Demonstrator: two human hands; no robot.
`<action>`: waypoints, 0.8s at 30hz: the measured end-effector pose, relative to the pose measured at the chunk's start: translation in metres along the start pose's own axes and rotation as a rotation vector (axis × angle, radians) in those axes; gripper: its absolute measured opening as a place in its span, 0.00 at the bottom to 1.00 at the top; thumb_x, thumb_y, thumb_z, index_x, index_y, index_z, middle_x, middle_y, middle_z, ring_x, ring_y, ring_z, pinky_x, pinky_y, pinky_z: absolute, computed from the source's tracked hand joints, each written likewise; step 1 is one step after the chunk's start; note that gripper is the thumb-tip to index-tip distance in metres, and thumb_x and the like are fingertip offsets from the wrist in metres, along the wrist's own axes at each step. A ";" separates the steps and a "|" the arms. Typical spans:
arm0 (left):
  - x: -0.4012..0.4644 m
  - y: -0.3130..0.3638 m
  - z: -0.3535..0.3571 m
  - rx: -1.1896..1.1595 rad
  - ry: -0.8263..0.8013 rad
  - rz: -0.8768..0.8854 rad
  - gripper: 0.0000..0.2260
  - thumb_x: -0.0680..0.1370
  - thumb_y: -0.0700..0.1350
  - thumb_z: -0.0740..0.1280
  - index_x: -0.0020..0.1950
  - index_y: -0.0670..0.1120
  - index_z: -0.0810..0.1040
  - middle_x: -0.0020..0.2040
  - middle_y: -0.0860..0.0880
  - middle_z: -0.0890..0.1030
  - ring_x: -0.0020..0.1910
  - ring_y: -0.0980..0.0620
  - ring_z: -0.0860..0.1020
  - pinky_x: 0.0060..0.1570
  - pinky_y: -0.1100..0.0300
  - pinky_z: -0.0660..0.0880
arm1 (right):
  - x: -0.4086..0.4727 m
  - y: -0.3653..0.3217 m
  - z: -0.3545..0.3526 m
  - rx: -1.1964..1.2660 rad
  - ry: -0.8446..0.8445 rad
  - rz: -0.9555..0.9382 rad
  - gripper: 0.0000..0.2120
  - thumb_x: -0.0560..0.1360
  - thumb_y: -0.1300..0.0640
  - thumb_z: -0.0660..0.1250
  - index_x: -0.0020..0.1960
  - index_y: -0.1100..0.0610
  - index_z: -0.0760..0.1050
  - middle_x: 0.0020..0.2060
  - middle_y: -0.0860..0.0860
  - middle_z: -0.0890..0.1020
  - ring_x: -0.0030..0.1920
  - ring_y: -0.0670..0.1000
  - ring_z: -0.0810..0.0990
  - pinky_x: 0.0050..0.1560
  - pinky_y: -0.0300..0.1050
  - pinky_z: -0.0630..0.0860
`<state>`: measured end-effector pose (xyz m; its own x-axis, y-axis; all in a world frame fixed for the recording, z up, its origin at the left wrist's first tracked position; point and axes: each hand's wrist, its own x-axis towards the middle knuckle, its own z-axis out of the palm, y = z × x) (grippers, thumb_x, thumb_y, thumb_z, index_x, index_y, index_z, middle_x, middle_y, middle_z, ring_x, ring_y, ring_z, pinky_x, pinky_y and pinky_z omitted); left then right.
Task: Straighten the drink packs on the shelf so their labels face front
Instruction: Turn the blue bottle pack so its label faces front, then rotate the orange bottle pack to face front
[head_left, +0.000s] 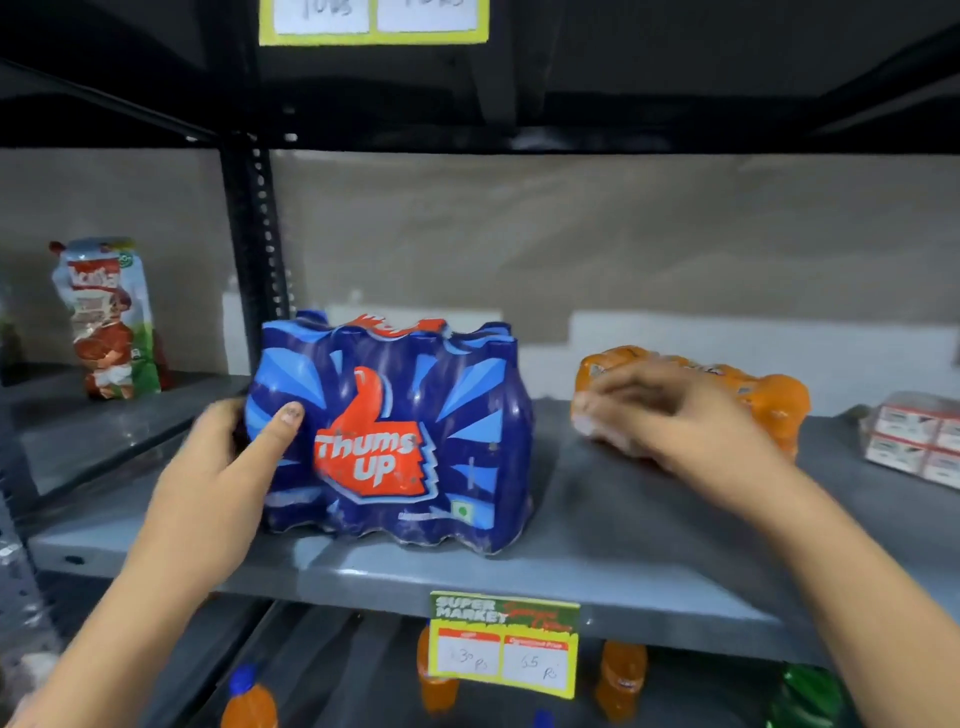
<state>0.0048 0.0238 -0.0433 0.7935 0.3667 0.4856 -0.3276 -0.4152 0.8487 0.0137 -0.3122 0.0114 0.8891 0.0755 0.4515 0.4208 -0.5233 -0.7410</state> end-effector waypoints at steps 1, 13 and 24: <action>-0.002 0.000 0.005 -0.018 0.104 0.062 0.13 0.76 0.60 0.68 0.60 0.64 0.74 0.59 0.52 0.82 0.60 0.48 0.81 0.59 0.46 0.76 | 0.003 0.009 -0.021 -0.045 0.240 0.026 0.20 0.68 0.41 0.76 0.54 0.53 0.82 0.49 0.45 0.87 0.48 0.42 0.83 0.50 0.34 0.75; -0.042 0.137 0.171 -0.142 -0.035 0.722 0.16 0.77 0.33 0.62 0.62 0.41 0.79 0.65 0.48 0.78 0.67 0.51 0.76 0.67 0.61 0.70 | 0.031 0.106 -0.108 0.183 0.062 0.625 0.36 0.61 0.35 0.78 0.62 0.53 0.77 0.54 0.56 0.85 0.52 0.57 0.85 0.57 0.54 0.81; 0.005 0.153 0.254 -0.008 -0.347 -0.331 0.03 0.76 0.40 0.66 0.43 0.41 0.76 0.43 0.41 0.82 0.45 0.42 0.81 0.49 0.50 0.80 | 0.027 0.110 -0.128 0.264 -0.126 0.330 0.04 0.76 0.57 0.70 0.48 0.56 0.82 0.44 0.50 0.87 0.40 0.42 0.86 0.35 0.33 0.76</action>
<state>0.0887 -0.2491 0.0355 0.9797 0.1783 0.0916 -0.0312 -0.3160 0.9482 0.0607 -0.4763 0.0054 0.9917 0.0521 0.1175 0.1278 -0.3033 -0.9443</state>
